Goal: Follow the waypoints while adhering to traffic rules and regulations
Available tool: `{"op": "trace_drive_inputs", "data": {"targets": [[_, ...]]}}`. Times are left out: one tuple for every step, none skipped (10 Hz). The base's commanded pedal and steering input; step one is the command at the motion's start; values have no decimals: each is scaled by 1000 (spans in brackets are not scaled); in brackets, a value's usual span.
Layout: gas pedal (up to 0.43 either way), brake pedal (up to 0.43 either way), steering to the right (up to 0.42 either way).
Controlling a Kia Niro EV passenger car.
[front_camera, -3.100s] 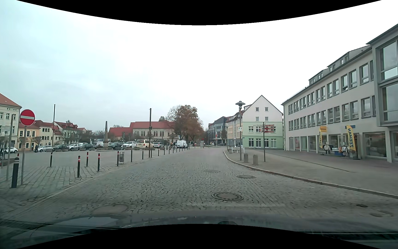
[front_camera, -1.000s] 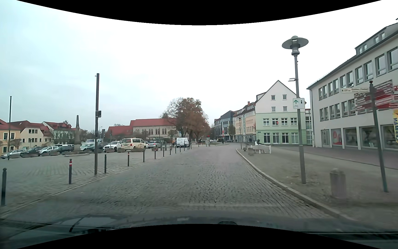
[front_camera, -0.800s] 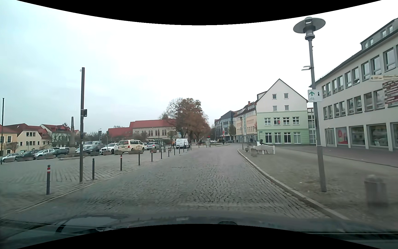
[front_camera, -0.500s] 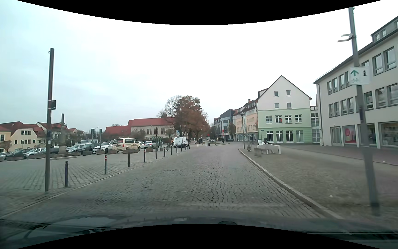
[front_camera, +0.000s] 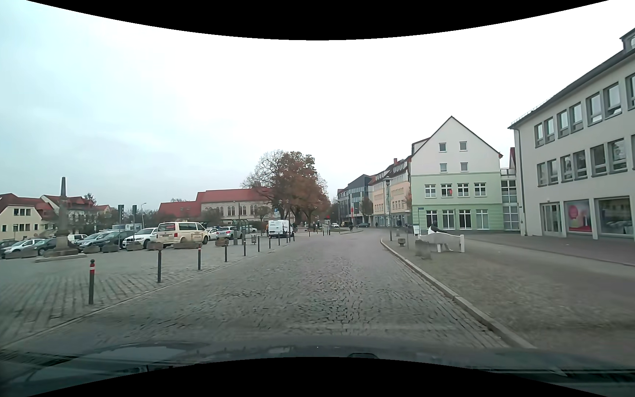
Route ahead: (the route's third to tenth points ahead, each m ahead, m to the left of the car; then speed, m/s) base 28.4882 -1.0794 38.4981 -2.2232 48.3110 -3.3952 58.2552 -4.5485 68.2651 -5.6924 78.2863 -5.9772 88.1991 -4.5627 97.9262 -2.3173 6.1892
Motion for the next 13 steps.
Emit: {"op": "trace_drive_inputs", "data": {"targets": [[169, 0, 32], [169, 0, 32], [138, 0, 32], [118, 0, 32], [110, 0, 31], [87, 0, 31], [87, 0, 31], [87, 0, 31], [79, 0, 30], [79, 0, 28], [79, 0, 20], [59, 0, 10], [47, 0, 9]]}}
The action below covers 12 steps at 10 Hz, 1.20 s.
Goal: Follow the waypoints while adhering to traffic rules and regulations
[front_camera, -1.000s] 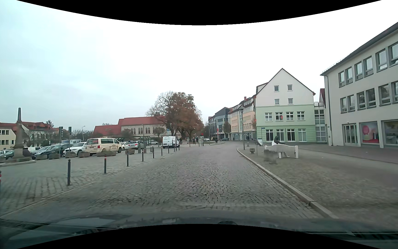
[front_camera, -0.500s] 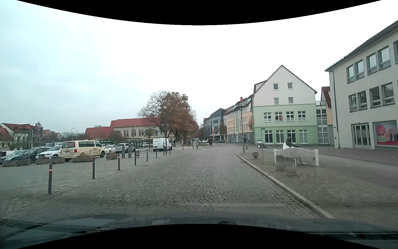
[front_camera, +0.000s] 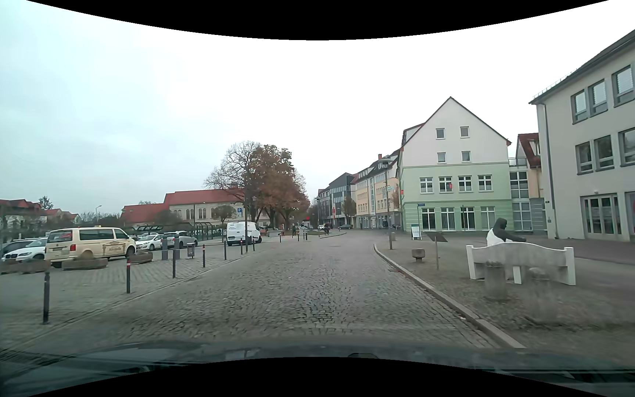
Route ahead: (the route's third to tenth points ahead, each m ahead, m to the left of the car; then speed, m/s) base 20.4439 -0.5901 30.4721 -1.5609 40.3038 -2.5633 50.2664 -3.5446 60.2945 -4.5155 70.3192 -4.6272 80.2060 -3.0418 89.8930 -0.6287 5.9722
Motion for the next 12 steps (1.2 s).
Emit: {"op": "trace_drive_inputs", "data": {"targets": [[39, 0, 10], [0, 0, 10], [0, 0, 4], [0, 0, 3], [0, 0, 3], [0, 0, 5], [0, 0, 6], [59, 0, 5], [79, 0, 4], [79, 0, 5], [79, 0, 7], [87, 0, 7]]}}
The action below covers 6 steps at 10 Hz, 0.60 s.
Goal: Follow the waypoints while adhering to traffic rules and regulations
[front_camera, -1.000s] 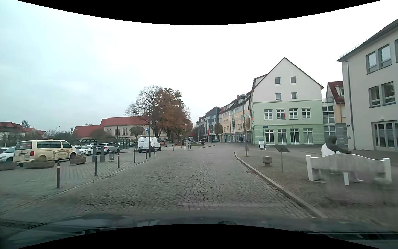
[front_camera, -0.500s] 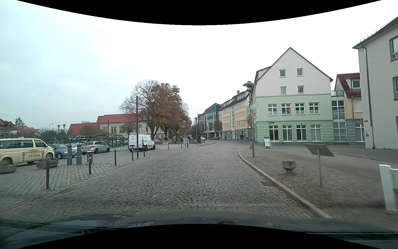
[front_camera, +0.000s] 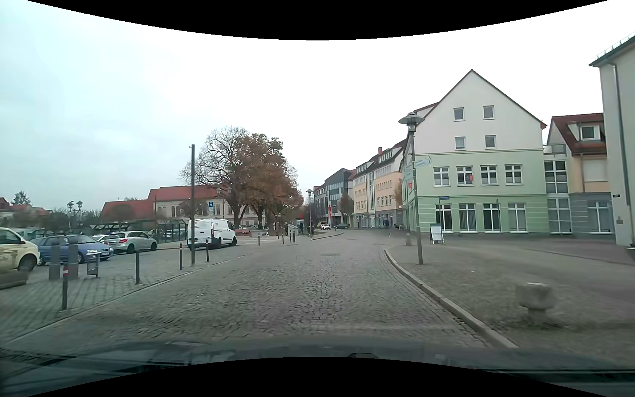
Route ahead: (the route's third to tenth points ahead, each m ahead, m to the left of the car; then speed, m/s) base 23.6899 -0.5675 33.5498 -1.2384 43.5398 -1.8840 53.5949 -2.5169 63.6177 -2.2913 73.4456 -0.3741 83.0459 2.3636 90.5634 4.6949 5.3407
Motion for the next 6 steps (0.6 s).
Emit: {"op": "trace_drive_inputs", "data": {"targets": [[87, 0, 8], [87, 0, 8], [87, 0, 8], [110, 0, 8], [110, 0, 8], [110, 0, 8]]}}
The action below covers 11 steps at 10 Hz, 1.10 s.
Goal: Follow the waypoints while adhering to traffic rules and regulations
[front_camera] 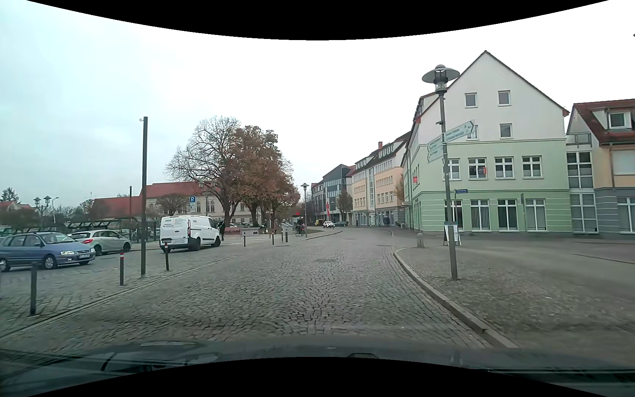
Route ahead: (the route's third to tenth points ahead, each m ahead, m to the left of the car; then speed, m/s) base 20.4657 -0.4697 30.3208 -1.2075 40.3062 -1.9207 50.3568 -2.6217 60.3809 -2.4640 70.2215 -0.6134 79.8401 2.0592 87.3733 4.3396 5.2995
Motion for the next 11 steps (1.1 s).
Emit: {"op": "trace_drive_inputs", "data": {"targets": [[110, 0, 8], [110, 0, 10], [98, 0, 10], [98, 0, 10], [98, 0, 12], [98, 0, 14], [87, 0, 16], [87, 0, 18], [87, 0, 19], [87, 0, 23], [87, 0, 25]]}}
